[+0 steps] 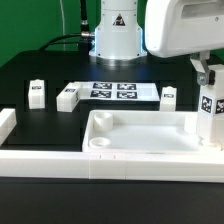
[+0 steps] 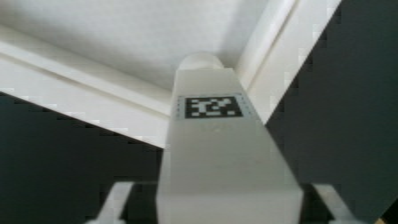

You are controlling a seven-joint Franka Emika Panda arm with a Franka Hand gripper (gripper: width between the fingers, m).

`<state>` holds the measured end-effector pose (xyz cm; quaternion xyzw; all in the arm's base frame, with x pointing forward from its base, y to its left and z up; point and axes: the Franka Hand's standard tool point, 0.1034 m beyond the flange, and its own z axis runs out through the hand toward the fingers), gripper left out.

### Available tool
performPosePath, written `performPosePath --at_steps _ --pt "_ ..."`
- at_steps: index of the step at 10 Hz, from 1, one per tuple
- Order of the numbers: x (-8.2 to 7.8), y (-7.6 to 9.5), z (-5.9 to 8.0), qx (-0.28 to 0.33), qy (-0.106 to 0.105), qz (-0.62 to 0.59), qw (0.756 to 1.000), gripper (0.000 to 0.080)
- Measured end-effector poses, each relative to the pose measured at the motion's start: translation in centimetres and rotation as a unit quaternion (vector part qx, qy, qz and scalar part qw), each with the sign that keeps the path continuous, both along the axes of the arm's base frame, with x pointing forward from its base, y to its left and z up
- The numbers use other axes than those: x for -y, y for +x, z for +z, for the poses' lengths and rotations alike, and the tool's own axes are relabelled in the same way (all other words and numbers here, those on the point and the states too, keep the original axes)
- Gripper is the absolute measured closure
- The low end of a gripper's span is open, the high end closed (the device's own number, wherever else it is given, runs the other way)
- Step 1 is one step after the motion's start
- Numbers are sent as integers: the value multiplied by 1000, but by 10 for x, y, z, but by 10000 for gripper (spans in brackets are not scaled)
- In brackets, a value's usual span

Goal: Assemble desk

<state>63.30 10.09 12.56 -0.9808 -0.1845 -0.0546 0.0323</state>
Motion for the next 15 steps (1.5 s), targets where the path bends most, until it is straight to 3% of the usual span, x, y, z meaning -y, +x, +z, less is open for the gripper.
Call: performPosePath --at_steps 3,6,10,15 --pt "2 1 -1 -11 22 -113 993 509" --pt "3 2 -1 -22 34 -271 962 509" --pt "6 2 -2 -35 48 -442 895 509" --pt "3 1 -2 -49 59 -565 821 509"
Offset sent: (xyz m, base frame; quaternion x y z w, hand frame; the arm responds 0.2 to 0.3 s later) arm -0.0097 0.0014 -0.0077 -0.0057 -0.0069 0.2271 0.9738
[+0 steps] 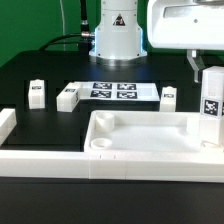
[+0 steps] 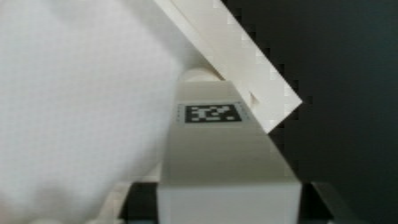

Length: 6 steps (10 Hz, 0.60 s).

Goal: Assemble desk

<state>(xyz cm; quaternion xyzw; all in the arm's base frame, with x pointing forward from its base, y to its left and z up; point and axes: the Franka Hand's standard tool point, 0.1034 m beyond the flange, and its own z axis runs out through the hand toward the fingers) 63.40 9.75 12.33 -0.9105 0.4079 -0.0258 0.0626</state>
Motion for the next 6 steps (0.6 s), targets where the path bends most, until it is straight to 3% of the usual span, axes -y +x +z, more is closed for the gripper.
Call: performPosePath --at_steps 1,2,4,6 --pt "-1 0 0 1 0 12 1000 432" --pt "-1 0 0 3 -2 34 999 432" --pt "-4 0 1 7 -6 79 997 196" --pt "-12 -1 0 17 -16 173 985 159"
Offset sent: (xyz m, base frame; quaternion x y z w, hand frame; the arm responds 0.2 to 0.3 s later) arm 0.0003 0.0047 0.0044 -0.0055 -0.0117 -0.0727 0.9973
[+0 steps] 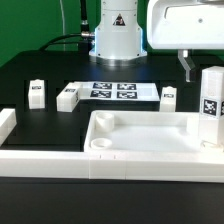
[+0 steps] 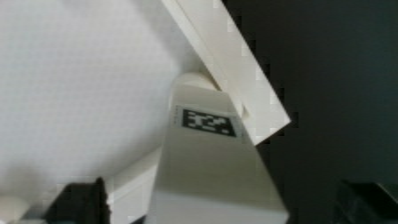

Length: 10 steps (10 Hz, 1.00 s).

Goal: Assemble desk

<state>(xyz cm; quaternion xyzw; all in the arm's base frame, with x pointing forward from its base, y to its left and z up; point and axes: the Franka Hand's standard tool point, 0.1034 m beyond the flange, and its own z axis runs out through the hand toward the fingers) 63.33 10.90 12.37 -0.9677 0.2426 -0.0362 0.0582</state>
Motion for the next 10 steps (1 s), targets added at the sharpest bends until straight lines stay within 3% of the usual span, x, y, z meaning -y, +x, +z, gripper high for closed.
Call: performPosePath --at_steps 5,8,10 --pt "1 0 -1 16 -19 169 985 150" --pt "-1 -1 -1 27 -32 294 955 150" --pt "-1 0 -1 36 -42 389 920 150"
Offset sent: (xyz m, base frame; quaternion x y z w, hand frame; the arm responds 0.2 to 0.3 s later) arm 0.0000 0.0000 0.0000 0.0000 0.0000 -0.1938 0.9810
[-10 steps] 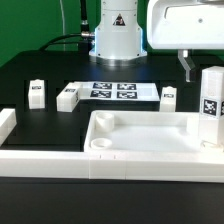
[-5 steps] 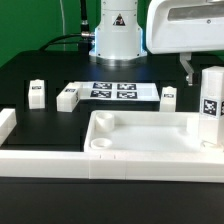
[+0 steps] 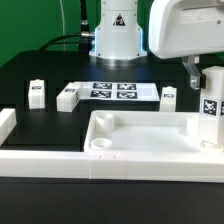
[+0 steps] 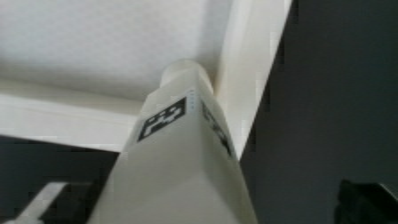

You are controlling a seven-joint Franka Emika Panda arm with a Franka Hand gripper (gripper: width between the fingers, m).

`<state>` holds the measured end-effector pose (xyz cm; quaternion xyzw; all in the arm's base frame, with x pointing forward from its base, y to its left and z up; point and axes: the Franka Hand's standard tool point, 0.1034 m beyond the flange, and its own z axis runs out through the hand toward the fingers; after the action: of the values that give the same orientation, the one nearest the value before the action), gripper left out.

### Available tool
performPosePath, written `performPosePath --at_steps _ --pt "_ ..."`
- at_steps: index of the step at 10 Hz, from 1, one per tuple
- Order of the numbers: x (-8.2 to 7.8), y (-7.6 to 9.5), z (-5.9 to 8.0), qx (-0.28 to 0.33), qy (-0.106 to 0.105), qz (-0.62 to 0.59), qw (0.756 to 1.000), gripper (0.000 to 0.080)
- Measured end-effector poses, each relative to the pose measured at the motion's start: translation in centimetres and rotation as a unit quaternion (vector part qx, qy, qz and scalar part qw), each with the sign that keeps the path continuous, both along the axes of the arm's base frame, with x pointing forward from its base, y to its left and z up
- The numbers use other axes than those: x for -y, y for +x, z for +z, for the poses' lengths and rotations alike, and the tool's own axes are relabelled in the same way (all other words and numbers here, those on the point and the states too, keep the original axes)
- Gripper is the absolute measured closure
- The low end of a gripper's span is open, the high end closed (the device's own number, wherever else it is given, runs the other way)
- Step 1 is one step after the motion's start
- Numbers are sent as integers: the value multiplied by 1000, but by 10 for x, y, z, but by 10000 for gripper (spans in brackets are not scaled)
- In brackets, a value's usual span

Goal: Assemble desk

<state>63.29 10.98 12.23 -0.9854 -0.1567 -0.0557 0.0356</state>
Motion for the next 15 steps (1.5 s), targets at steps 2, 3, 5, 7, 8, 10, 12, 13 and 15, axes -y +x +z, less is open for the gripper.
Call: performPosePath --at_steps 2,3,5,7,8,10,12,13,15 --pt "1 0 0 7 -9 77 997 150" --pt "2 1 0 11 -14 115 993 150" --pt "2 1 0 12 -14 124 992 150" --pt "2 1 0 12 -14 124 992 433" --pt "2 1 0 12 -14 124 992 433" --pt "3 1 0 11 -14 116 993 509" --pt "3 1 0 10 -11 104 994 509" --pt "4 1 0 6 -2 63 998 509" --pt "6 1 0 -2 8 -29 1000 509"
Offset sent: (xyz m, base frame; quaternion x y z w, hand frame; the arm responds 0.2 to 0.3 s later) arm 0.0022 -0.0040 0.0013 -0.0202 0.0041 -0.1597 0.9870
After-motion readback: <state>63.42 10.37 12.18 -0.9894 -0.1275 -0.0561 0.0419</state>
